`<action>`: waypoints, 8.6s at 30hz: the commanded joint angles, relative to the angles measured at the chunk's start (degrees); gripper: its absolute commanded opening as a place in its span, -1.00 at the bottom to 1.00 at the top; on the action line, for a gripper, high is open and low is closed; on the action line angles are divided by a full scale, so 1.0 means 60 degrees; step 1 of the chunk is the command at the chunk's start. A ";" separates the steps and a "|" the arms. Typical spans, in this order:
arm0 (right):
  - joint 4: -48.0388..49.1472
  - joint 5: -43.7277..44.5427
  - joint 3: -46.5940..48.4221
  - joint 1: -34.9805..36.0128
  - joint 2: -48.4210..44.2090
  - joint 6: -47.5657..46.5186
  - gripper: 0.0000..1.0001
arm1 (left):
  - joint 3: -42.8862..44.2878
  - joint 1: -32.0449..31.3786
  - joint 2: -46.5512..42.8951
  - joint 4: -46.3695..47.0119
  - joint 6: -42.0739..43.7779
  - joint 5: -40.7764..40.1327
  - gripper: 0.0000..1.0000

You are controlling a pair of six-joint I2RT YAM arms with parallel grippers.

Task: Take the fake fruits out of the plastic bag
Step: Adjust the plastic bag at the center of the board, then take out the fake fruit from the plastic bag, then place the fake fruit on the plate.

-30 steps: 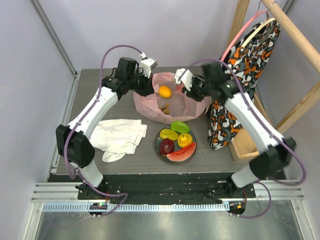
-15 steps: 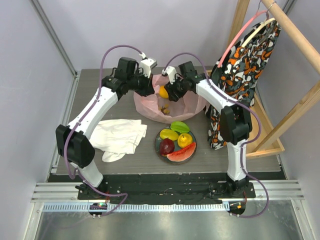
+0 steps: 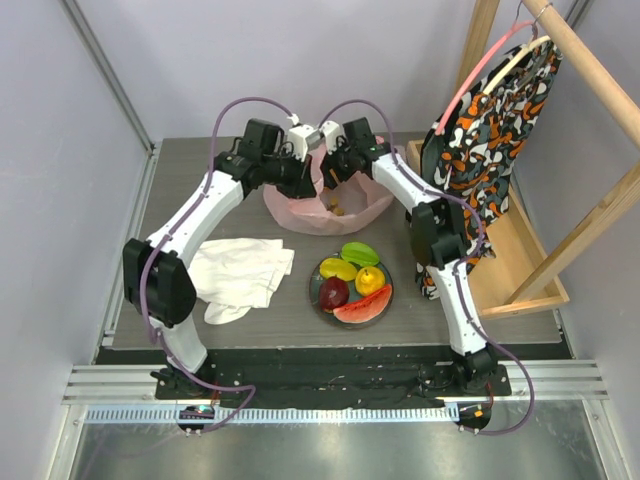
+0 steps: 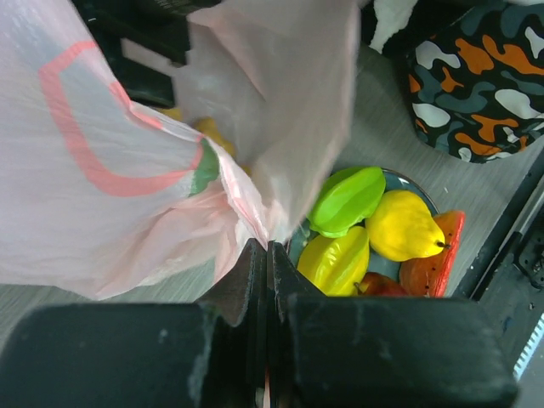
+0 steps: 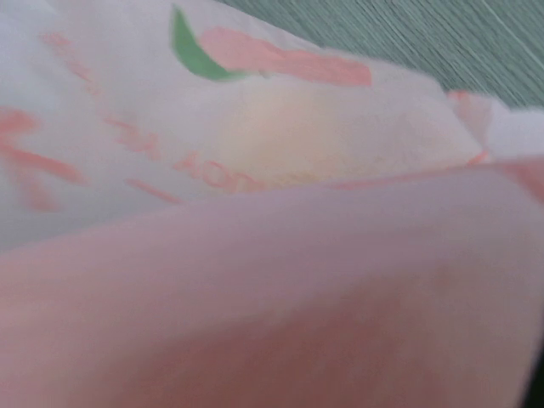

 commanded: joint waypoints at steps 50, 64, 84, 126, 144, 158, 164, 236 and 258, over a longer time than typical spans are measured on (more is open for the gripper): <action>0.1040 0.1820 -0.1273 -0.0519 -0.1034 0.4279 0.99 | 0.0976 0.0006 0.0798 -0.0095 0.0035 0.1031 -1.00; 0.0582 0.4192 -0.1951 -0.0767 -0.1715 0.4004 0.99 | 0.0713 -0.0214 0.0287 -0.0329 0.0035 0.0944 -1.00; 0.1258 0.2070 -0.5652 -0.0841 -0.4681 0.4486 0.99 | 0.0478 -0.0273 0.0344 0.0241 -0.0507 0.1456 -1.00; 0.0937 0.4253 -1.0493 -0.3329 -0.9208 0.3884 0.99 | 0.0683 -0.0770 0.0739 0.0037 -0.0258 0.1968 -1.00; 0.2195 0.1821 -0.8846 -0.3068 -0.6924 0.3841 0.99 | 0.1884 -0.1356 0.1808 0.0461 -0.0756 0.2042 -1.00; 0.1421 0.0942 -0.7453 -0.2335 -0.6364 0.4001 0.66 | 0.2572 -0.1342 0.2204 0.0681 -0.1181 0.2027 -1.00; 0.1521 0.0795 -0.7994 -0.2174 -0.6321 0.4485 0.48 | 0.2792 -0.1152 0.2146 0.0710 -0.1444 0.2071 -1.00; -0.5945 -0.2238 -0.6267 0.2220 -0.7669 -0.4318 -0.45 | 0.3145 -0.0434 0.1473 0.0710 -0.0844 -0.1371 -1.00; -0.4425 0.0018 -0.8068 0.3246 -0.7258 -0.3864 -0.15 | 0.2646 -0.0214 0.1017 0.0725 -0.0961 -0.0698 -1.00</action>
